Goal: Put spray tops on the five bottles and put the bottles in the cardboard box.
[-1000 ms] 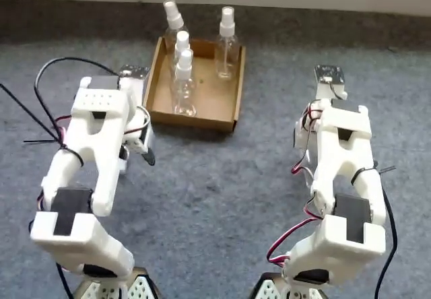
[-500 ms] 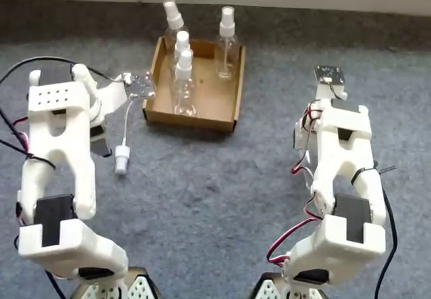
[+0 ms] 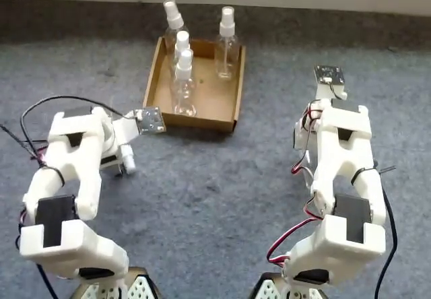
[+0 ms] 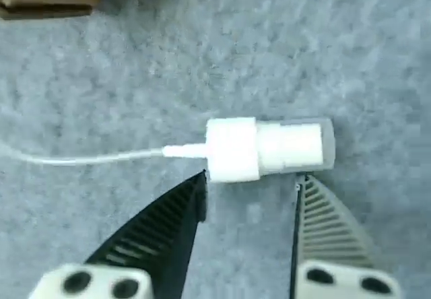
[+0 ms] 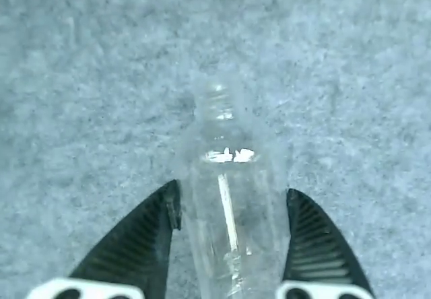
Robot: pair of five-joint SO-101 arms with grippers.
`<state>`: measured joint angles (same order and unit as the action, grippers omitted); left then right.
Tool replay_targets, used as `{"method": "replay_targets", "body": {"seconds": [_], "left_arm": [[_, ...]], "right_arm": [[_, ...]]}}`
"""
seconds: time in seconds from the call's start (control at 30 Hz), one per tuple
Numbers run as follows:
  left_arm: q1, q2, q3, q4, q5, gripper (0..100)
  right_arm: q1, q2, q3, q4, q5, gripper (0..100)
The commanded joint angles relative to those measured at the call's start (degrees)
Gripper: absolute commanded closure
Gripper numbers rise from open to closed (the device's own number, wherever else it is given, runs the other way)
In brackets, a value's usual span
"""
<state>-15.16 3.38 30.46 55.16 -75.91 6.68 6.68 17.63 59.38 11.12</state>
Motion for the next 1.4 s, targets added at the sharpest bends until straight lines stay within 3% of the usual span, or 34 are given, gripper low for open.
{"method": "replay_targets", "body": {"seconds": [0.0, 0.17, 0.27, 0.37, 0.57, 0.97, 1.1, 1.37], "left_arm": [[7.78, -4.97, 0.84, 1.67, 16.35, 80], [16.4, -8.75, 0.75, 2.9, 40.79, 80], [19.82, -10.86, 0.4, 2.9, 46.77, 80], [20.44, -13.41, -2.15, 3.34, 47.38, 80], [19.21, -16.04, -4.62, 3.34, 30.51, 80], [14.46, -15.87, 2.33, 3.08, -17.85, 79], [14.64, -15.87, 6.11, 2.73, -23.65, 79], [16.84, -15.78, 6.55, -3.78, -24.35, 79]], "right_arm": [[0.22, -0.31, -3.12, 0.48, -0.09, 87.5], [0.22, -0.4, -3.12, 0.48, -0.09, 87.5], [0.22, -0.4, -3.12, 0.48, -0.09, 87.5], [0.22, -0.31, -3.12, 0.48, -0.09, 87.5], [0.22, -0.31, -3.03, 0.57, 0.0, 87.5], [-1.27, -0.31, -3.21, 3.38, 2.55, 87.5], [-1.45, -0.31, -3.21, 3.74, 2.55, 87.5], [-1.54, -0.31, -3.12, 3.74, 2.55, 87.5]]}}
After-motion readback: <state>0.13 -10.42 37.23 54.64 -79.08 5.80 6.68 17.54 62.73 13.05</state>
